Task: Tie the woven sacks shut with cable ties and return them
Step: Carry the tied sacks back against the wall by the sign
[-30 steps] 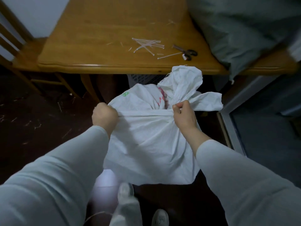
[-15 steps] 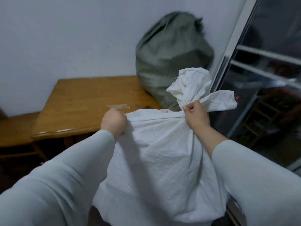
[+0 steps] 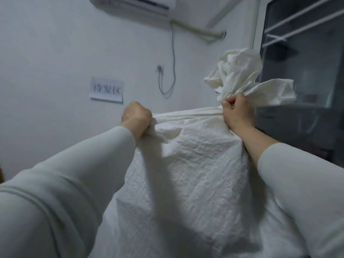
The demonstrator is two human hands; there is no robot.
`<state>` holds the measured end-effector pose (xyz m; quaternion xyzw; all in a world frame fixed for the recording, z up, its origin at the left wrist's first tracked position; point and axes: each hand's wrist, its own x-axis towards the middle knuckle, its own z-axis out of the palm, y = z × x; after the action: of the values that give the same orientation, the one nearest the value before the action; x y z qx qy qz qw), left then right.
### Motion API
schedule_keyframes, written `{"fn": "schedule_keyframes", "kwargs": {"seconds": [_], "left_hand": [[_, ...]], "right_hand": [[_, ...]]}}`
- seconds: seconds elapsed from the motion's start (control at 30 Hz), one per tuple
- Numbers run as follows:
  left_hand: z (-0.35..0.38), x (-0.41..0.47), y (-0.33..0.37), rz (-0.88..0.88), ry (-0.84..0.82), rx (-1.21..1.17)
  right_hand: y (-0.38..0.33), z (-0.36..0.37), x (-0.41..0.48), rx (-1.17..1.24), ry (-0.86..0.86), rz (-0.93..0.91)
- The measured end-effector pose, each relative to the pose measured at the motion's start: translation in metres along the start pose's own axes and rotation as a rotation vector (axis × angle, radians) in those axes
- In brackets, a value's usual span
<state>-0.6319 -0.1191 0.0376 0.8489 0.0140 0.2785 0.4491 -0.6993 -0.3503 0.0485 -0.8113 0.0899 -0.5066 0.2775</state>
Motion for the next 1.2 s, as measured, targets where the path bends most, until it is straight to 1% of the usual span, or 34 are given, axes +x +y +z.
{"fn": "schedule_keyframes", "kwargs": {"seconds": [0.13, 0.27, 0.43, 0.67, 0.93, 1.1, 1.2], "left_hand": [[-0.038, 0.025, 0.028, 0.019, 0.132, -0.008], [-0.068, 0.057, 0.031, 0.050, 0.208, 0.021], [-0.094, 0.107, 0.012, 0.088, 0.305, 0.065], [-0.120, 0.209, -0.034, 0.102, 0.419, 0.121], [-0.097, 0.329, -0.089, 0.104, 0.493, 0.136], [-0.054, 0.402, -0.110, 0.098, 0.566, 0.110], [-0.020, 0.441, -0.122, 0.106, 0.623, 0.104]], "right_hand": [[-0.038, -0.003, 0.033, 0.071, 0.053, -0.068], [-0.066, 0.024, 0.050, 0.147, 0.088, -0.063], [-0.100, 0.089, 0.071, 0.262, 0.089, -0.045], [-0.156, 0.208, 0.098, 0.393, 0.088, -0.044], [-0.177, 0.345, 0.136, 0.458, 0.132, -0.056], [-0.165, 0.422, 0.180, 0.469, 0.175, -0.065], [-0.150, 0.464, 0.209, 0.456, 0.200, -0.105]]}}
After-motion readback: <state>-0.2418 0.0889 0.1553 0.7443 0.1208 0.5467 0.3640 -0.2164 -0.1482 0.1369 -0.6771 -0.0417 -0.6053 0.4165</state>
